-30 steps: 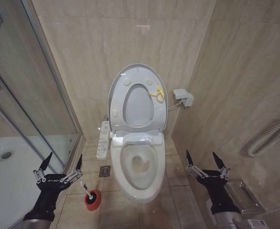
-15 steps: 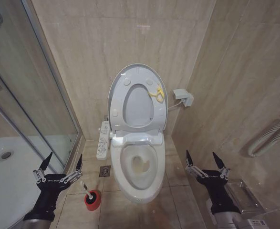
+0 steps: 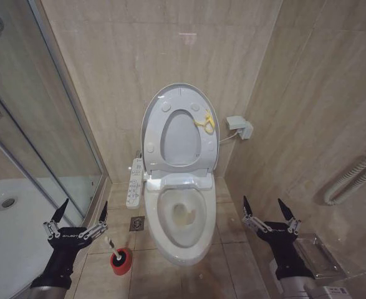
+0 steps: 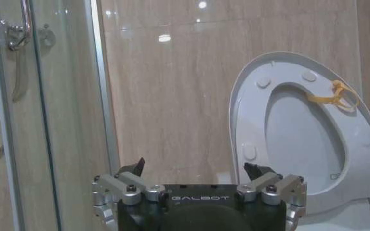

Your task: Open the toilet lid, clean the toilet bowl with a toilet brush, close the toilet lid, and flush.

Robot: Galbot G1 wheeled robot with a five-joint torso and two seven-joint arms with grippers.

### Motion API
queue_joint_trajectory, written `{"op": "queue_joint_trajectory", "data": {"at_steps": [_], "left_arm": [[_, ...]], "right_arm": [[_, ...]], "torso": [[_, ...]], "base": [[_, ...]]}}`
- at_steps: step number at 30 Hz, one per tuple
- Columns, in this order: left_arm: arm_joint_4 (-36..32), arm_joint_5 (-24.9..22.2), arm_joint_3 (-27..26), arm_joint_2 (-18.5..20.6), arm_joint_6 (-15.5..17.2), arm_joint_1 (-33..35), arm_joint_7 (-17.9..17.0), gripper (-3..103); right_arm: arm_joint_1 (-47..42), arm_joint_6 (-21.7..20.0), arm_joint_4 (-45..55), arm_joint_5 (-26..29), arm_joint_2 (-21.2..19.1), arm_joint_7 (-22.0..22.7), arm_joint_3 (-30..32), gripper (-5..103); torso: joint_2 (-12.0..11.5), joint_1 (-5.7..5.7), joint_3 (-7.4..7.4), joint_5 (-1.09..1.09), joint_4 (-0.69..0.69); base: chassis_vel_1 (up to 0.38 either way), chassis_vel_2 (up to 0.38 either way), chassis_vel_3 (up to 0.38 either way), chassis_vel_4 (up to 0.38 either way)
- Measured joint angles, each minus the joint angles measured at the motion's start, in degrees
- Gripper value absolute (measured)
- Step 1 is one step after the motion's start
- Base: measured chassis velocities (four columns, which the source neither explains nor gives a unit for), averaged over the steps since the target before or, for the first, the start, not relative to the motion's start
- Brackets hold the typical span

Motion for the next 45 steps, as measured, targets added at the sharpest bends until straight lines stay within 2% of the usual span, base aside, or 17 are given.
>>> {"op": "queue_joint_trajectory", "data": {"at_steps": [1,4,5,9,10,12,13,18,19,21,24,31,35,36,37,41,45], "left_arm": [[0.0,0.0,0.0,0.0,0.0,0.0,0.0,100],[0.26,-1.41,0.37,-0.1,4.69,-2.3,0.94,100],[0.26,-1.41,0.37,-0.1,4.69,-2.3,0.94,100],[0.83,-3.87,1.01,-0.32,12.85,-6.2,2.57,100],[0.83,-3.87,1.01,-0.32,12.85,-6.2,2.57,100],[1.13,-5.11,1.35,-0.44,16.93,-8.17,3.42,100],[1.13,-5.11,1.35,-0.44,16.93,-8.17,3.42,100],[1.83,-8.2,2.17,-0.71,27.23,-13.1,5.47,100],[1.83,-8.2,2.17,-0.71,27.23,-13.1,5.47,100],[2.06,-9.28,2.44,-0.81,30.82,-14.84,6.2,100],[2.17,-9.85,2.61,-0.86,32.7,-15.71,6.58,100],[2.31,-9.96,2.5,-0.74,32.52,-15.93,7.06,100],[3.04,-9.35,0.75,0.74,24.51,-15.29,9.82,100],[3.04,-9.35,0.75,0.74,24.51,-15.29,9.82,100],[3.21,-9.19,0.4,1.05,22.79,-15.15,10.41,100],[4.02,-8.32,-1.44,2.64,14.22,-14.34,13.32,100],[4.16,-8.14,-1.75,2.91,12.67,-14.19,13.84,100]], "right_arm": [[0.0,0.0,0.0,0.0,0.0,0.0,0.0,100],[0.0,0.0,0.0,0.0,0.0,0.0,0.0,100],[0.0,0.0,0.0,0.0,0.0,0.0,0.0,100],[0.0,0.0,0.0,0.0,0.0,0.0,0.0,100],[0.0,0.0,0.0,0.0,0.0,0.0,0.0,100],[0.0,0.0,0.0,0.0,0.0,0.0,0.0,100],[0.0,0.0,0.0,0.0,0.0,0.0,0.0,100],[0.0,0.0,0.0,0.0,0.0,0.0,0.0,100],[0.0,0.0,0.0,0.0,0.0,0.0,0.0,100],[0.0,0.0,0.0,0.0,0.0,0.0,0.0,100],[0.0,0.0,0.0,0.0,0.0,0.0,0.0,100],[0.0,0.0,0.0,0.0,0.0,0.0,0.0,100],[0.0,0.0,0.0,0.0,0.0,0.0,0.0,100],[0.0,0.0,0.0,0.0,0.0,0.0,0.0,100],[0.0,0.0,0.0,0.0,0.0,0.0,0.0,100],[0.0,0.0,0.0,0.0,0.0,0.0,0.0,100],[0.0,0.0,0.0,0.0,0.0,0.0,0.0,100]], "torso": [[0.0,0.0,0.0,0.0,0.0],[0.0,0.0,0.0,-0.01,0.0],[0.0,0.0,0.0,-0.01,0.0],[0.0,0.0,0.0,-0.01,-0.01],[0.0,0.0,0.0,-0.01,-0.01],[0.0,0.0,0.0,-0.01,-0.01],[0.0,0.0,0.0,-0.01,-0.01],[0.0,0.0,0.0,0.0,0.0],[0.0,0.0,0.0,0.0,0.0],[0.0,0.0,0.0,-0.01,-0.01],[0.0,0.0,0.0,-0.01,-0.01],[0.0,0.0,0.0,-0.01,-0.01],[0.0,0.0,0.0,0.0,-0.01],[0.0,0.0,0.0,0.0,-0.01],[0.0,0.0,0.0,-0.01,0.0],[0.0,0.0,0.0,-0.01,-0.01],[0.0,0.0,0.0,-0.01,0.0]], "base": [[0.0,0.0,0.0,0.0],[0.0,0.0,0.0,0.0],[0.0,0.0,0.0,0.0],[0.0,0.0,0.0,0.0],[0.0,0.0,0.0,0.0],[0.0,0.0,0.0,0.0],[0.0,0.0,0.0,0.0],[0.0,0.0,0.0,0.0],[0.0,0.0,0.0,0.0],[0.0,0.0,0.0,0.0],[0.0,0.0,0.0,0.0],[0.0,0.0,0.0,0.0],[0.0,0.0,0.0,0.0],[0.0,0.0,0.0,0.0],[0.0,0.0,0.0,0.0],[0.0,0.0,0.0,0.0],[0.0,0.0,0.0,0.0]]}}
